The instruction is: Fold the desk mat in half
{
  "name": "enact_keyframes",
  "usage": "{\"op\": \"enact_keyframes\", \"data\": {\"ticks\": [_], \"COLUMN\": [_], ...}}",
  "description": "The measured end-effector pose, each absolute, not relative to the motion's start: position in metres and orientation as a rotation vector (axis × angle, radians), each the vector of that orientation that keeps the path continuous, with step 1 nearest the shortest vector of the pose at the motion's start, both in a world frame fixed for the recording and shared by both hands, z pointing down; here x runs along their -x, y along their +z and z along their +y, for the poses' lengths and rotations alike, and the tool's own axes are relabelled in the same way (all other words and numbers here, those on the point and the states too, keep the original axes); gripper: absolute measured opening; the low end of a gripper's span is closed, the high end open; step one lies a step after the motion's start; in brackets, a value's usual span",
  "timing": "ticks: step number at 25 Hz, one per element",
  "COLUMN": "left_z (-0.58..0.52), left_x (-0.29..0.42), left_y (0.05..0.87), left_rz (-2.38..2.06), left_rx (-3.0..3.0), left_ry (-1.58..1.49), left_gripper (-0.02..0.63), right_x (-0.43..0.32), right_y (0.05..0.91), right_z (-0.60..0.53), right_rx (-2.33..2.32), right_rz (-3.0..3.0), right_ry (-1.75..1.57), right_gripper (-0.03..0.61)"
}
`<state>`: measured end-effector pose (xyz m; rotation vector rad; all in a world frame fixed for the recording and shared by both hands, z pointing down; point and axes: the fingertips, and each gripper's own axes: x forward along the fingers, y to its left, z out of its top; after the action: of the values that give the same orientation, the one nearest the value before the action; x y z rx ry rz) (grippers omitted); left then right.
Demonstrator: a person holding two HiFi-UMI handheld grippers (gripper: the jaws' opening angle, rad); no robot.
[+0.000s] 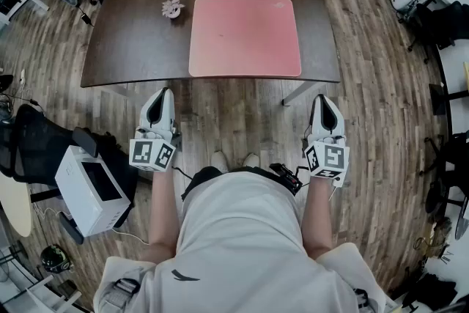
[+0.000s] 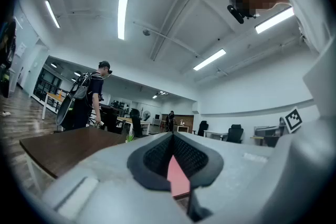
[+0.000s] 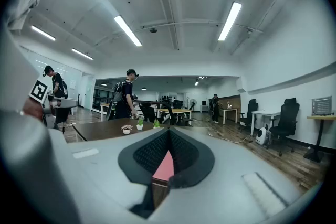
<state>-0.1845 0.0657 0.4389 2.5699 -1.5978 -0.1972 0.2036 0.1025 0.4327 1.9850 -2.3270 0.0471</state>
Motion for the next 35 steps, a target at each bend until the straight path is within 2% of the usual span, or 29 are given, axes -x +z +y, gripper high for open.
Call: {"op": "enact_keyframes", "data": {"ticks": [35], "left_z": [0.049], "left_x": [0.216], "left_y": [0.456], "left_rz": [-1.582], "left_rx": [-2.521], "left_ry": [-0.210], "left_gripper": [0.003], "right_x": [-0.171], "right_y": [0.440], "right_z": [0.081], "right_rx": [-1.948], "right_rz": [-2.307], "right_ry": [0.061], "right_gripper": [0.000]}}
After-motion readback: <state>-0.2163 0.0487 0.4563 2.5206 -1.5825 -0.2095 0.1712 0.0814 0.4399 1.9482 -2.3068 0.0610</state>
